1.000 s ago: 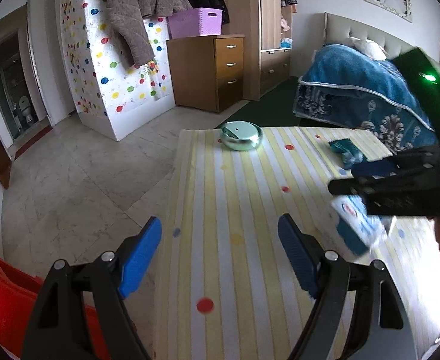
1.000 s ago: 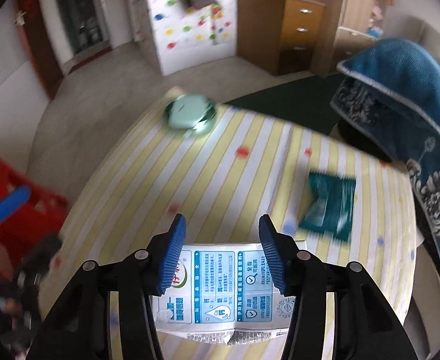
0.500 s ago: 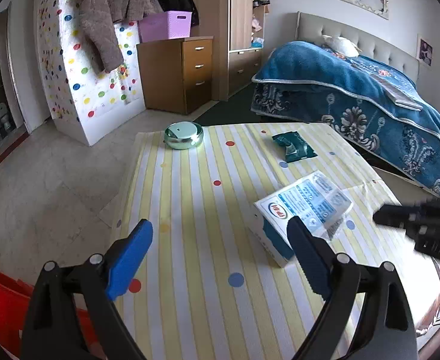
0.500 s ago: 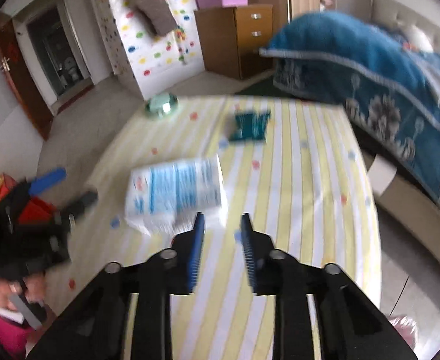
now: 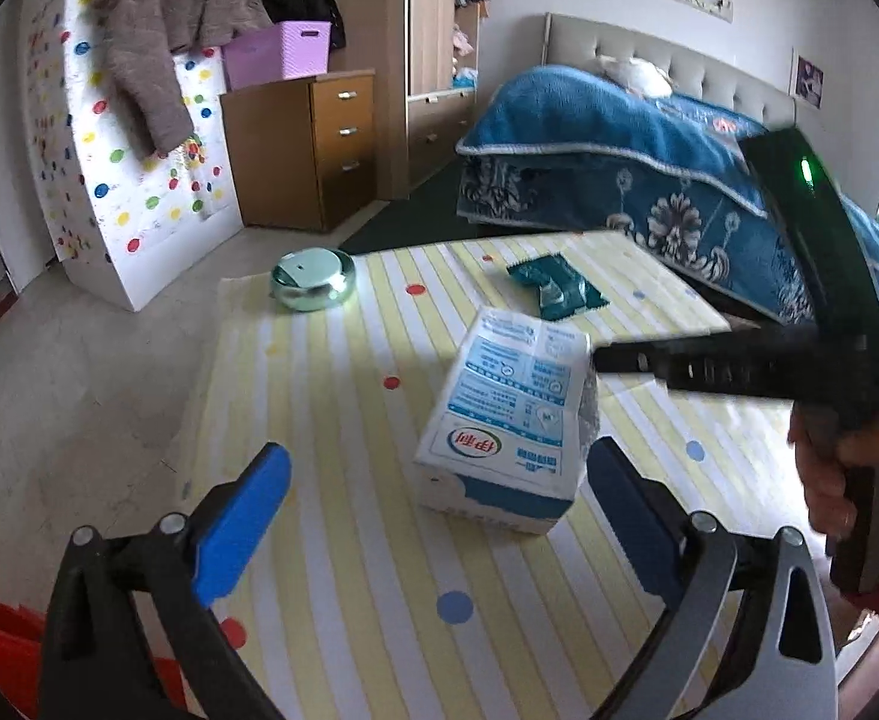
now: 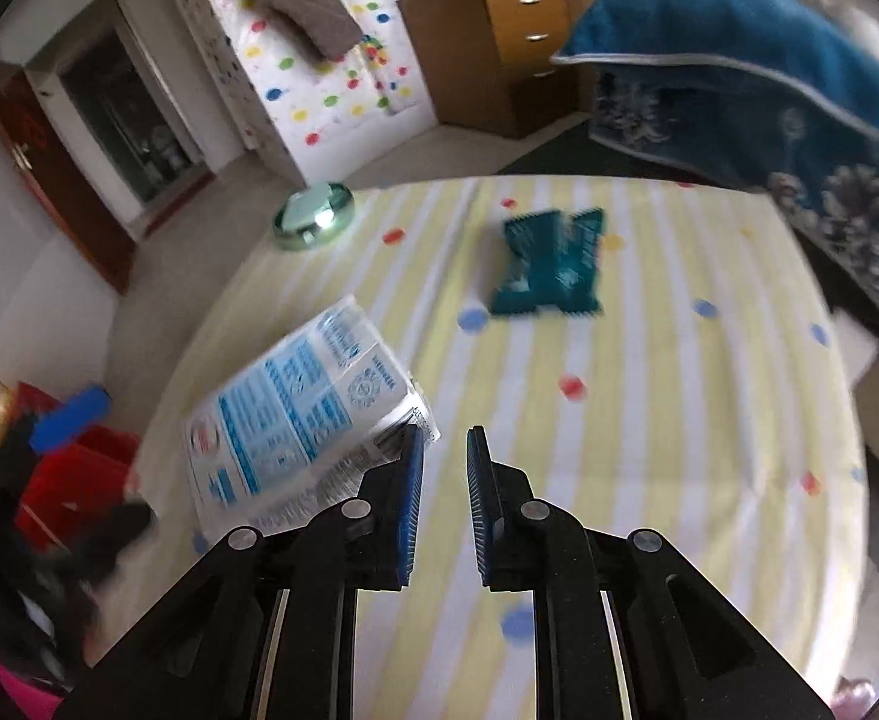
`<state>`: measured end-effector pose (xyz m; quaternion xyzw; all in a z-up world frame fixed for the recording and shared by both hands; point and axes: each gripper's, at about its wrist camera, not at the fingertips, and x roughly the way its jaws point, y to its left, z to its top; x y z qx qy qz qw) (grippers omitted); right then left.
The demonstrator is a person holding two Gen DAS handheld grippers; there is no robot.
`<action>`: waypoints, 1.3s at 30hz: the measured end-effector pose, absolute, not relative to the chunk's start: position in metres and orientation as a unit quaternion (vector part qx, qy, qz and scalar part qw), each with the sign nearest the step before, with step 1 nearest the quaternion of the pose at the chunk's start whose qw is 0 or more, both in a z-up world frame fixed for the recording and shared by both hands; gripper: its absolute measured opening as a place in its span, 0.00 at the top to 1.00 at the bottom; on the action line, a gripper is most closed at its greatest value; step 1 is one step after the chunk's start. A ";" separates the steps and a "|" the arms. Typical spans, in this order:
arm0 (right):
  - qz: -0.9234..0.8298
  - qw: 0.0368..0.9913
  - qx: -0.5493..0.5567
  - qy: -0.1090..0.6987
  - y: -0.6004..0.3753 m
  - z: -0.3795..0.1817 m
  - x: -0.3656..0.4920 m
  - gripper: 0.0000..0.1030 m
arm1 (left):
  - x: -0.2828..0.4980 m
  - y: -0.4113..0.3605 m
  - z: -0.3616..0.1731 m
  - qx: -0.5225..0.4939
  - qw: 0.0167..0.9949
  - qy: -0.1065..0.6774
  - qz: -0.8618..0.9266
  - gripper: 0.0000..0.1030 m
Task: Collect trash
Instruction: 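Grasp the green snack wrapper with the right tool while left approaches the milk carton, then grasp the white milk carton with the left tool while right holds wrapper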
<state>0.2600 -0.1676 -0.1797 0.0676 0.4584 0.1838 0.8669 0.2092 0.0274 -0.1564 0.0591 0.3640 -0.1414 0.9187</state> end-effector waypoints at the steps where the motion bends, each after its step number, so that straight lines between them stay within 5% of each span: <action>1: 0.177 0.870 0.068 0.454 -0.169 -0.177 0.263 0.84 | 0.212 0.025 -0.159 0.064 0.917 0.367 -0.141 0.07; 4: 0.147 0.884 0.059 0.440 -0.181 -0.169 0.263 0.80 | 0.218 0.014 -0.165 0.073 0.913 0.374 -0.149 0.07; 6: 0.124 0.895 0.051 0.426 -0.189 -0.165 0.261 0.50 | 0.220 0.006 -0.166 0.080 0.910 0.374 -0.160 0.07; 8: 0.109 0.899 0.043 0.422 -0.196 -0.166 0.263 0.38 | 0.223 -0.005 -0.169 0.097 0.908 0.374 -0.165 0.07; 11: 0.100 0.899 0.041 0.424 -0.202 -0.170 0.282 0.37 | 0.228 -0.018 -0.175 0.127 0.905 0.375 -0.157 0.07; 23: 0.101 0.890 0.049 0.442 -0.189 -0.184 0.335 0.45 | 0.236 -0.010 -0.176 0.099 0.905 0.380 -0.163 0.20; 30: 0.129 0.895 0.049 0.423 -0.196 -0.169 0.291 0.83 | 0.219 0.002 -0.156 0.048 0.916 0.372 -0.143 0.21; 39: 0.125 0.912 0.051 0.388 -0.212 -0.128 0.185 0.84 | 0.142 0.006 -0.119 0.028 0.931 0.339 -0.129 0.21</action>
